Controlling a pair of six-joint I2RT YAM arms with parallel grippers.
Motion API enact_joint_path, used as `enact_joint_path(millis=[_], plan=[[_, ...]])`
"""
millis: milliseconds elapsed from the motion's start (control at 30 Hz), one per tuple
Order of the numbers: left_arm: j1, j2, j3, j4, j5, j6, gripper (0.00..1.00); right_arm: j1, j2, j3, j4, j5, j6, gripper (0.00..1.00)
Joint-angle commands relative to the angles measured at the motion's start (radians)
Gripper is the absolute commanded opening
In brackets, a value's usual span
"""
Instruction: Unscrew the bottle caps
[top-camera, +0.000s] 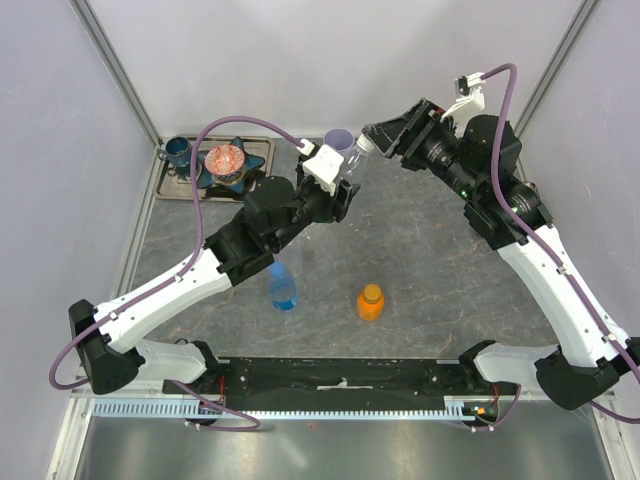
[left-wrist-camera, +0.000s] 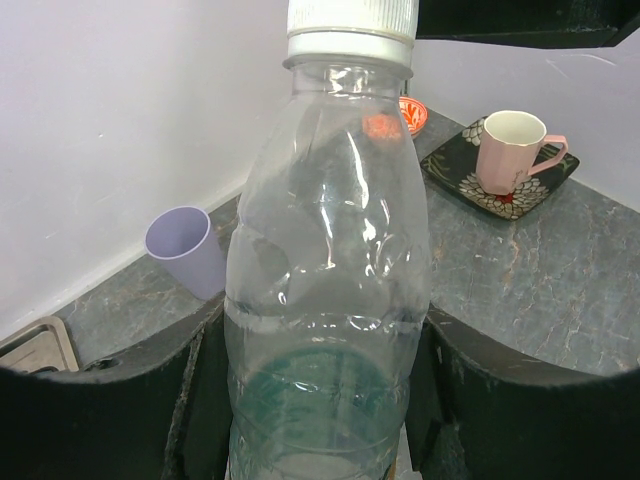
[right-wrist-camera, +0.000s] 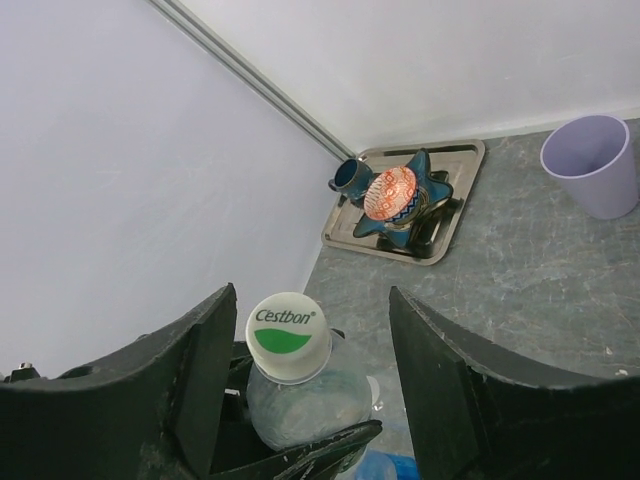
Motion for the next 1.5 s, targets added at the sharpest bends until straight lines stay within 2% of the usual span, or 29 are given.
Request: enact_joint_path(millis=[0, 167, 500, 667, 733, 833, 867, 900, 933, 1133, 1233, 1267, 1333, 1367, 1467], plan=[[-0.005, 0.004, 0.034, 0.035, -0.006, 0.028, 0.37, 0.008, 0.006, -0.004, 0.041, -0.033, -0.005, 0.68], [-0.005, 0.018, 0.048, 0.020, -0.003, 0.022, 0.37, 0.011, 0.020, -0.008, 0.040, -0.048, -0.008, 0.65], [-0.005, 0.024, 0.059, 0.017, -0.003, 0.017, 0.36, 0.011, 0.020, -0.023, 0.038, -0.056, -0.015, 0.47], [-0.004, 0.028, 0.065, 0.017, -0.003, 0.014, 0.36, 0.011, 0.022, -0.034, 0.035, -0.066, -0.013, 0.45], [-0.005, 0.028, 0.065, 0.017, -0.003, 0.014, 0.36, 0.013, 0.019, -0.041, 0.035, -0.066, -0.016, 0.38], [-0.005, 0.024, 0.059, 0.017, 0.000, 0.011, 0.36, 0.013, 0.016, -0.044, 0.032, -0.069, -0.025, 0.21], [-0.005, 0.021, 0.057, 0.017, 0.009, 0.011, 0.36, 0.011, 0.016, -0.044, 0.028, -0.073, -0.028, 0.07], [-0.005, 0.016, 0.053, 0.017, 0.018, 0.008, 0.37, 0.011, 0.017, -0.044, 0.026, -0.079, -0.036, 0.00], [-0.007, 0.010, 0.051, 0.017, 0.030, 0.008, 0.37, 0.014, 0.017, -0.047, 0.023, -0.089, -0.054, 0.00], [0.002, -0.028, 0.059, -0.023, 0.203, -0.020, 0.34, 0.008, -0.018, -0.075, 0.026, -0.134, -0.122, 0.00], [0.030, -0.056, 0.069, -0.040, 0.383, -0.084, 0.34, -0.004, -0.027, -0.069, 0.034, -0.198, -0.149, 0.00], [0.067, -0.061, 0.069, -0.037, 0.511, -0.106, 0.34, -0.004, -0.032, -0.069, 0.037, -0.235, -0.165, 0.00], [0.111, -0.076, 0.069, -0.016, 0.645, -0.200, 0.35, -0.009, -0.038, -0.064, 0.040, -0.266, -0.174, 0.00], [0.162, -0.082, 0.059, -0.006, 0.770, -0.231, 0.35, -0.010, -0.041, -0.064, 0.041, -0.281, -0.179, 0.00], [0.260, -0.096, 0.027, 0.111, 0.979, -0.366, 0.35, -0.012, -0.052, -0.067, 0.050, -0.333, -0.194, 0.00]])
